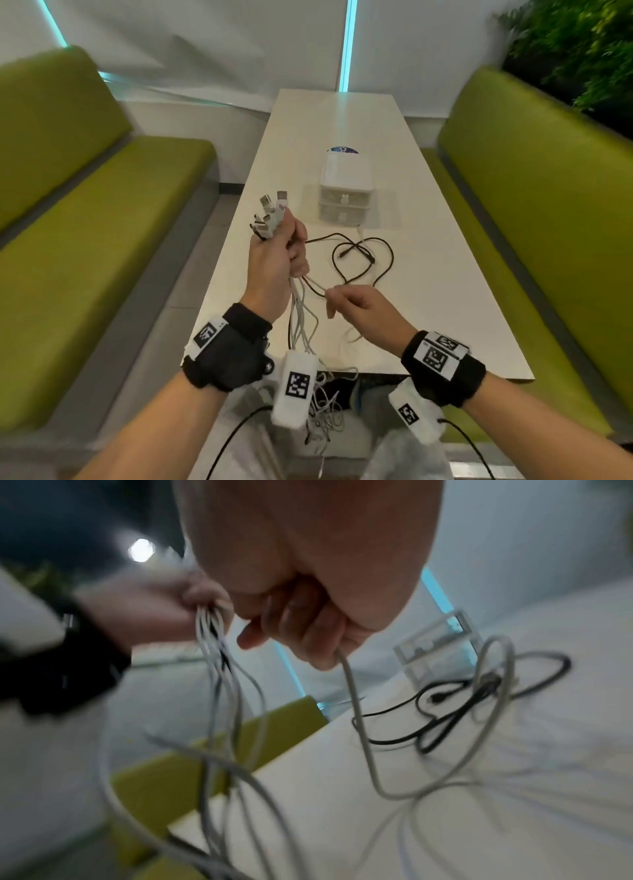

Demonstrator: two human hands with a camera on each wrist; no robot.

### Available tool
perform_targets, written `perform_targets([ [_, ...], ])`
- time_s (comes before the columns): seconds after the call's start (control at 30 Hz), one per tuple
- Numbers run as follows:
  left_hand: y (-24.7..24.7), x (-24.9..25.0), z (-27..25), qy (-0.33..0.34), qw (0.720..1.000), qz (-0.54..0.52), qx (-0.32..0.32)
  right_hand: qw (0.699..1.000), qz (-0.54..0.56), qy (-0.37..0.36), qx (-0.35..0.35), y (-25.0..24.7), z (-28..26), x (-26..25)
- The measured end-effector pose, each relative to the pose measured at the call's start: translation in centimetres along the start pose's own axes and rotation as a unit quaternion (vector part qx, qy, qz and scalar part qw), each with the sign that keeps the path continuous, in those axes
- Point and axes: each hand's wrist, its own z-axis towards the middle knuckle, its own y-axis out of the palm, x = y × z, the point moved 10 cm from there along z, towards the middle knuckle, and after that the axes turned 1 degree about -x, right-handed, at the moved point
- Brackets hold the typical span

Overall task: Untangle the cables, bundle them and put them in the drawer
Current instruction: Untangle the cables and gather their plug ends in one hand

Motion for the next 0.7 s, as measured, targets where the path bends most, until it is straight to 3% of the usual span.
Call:
perform_targets([
  [0.1, -0.4, 2.8, -0.4, 0.044, 0.997, 0.055, -0.036, 0.989, -0.142, 0.020, -0.042, 0.8, -0.4, 2.1],
  [0.23, -0.6, 4.8, -0.4, 0.087, 0.981, 0.154, -0.074, 0.976, -0.195, 0.073, -0.071, 0.8, -0.8, 4.4],
  [0.3, 0.6, 3.3, -0.5, 0.108, 0.947, 0.280, -0.111, 0.971, -0.224, 0.049, -0.072, 1.1, -0.6, 3.7],
  [0.37, 2.0, -0.4, -0.9, 0.109, 0.890, 0.415, -0.157, 0.970, -0.235, 0.020, -0.057, 1.3, -0.4, 2.3],
  [0.47, 2.5, -5.6, -1.4, 0.034, 0.830, 0.522, -0.191, 0.980, -0.197, 0.013, -0.007, -0.1, -0.3, 1.7],
  [0.6, 2.7, -8.2, -2.4, -0.014, 0.795, 0.563, -0.223, 0.982, -0.188, 0.027, -0.002, -1.4, -1.1, 3.0],
  [0.7, 2.4, -6.6, -2.1, 0.022, 0.793, 0.581, -0.181, 0.985, -0.170, 0.028, -0.006, -1.1, -1.0, 3.1],
])
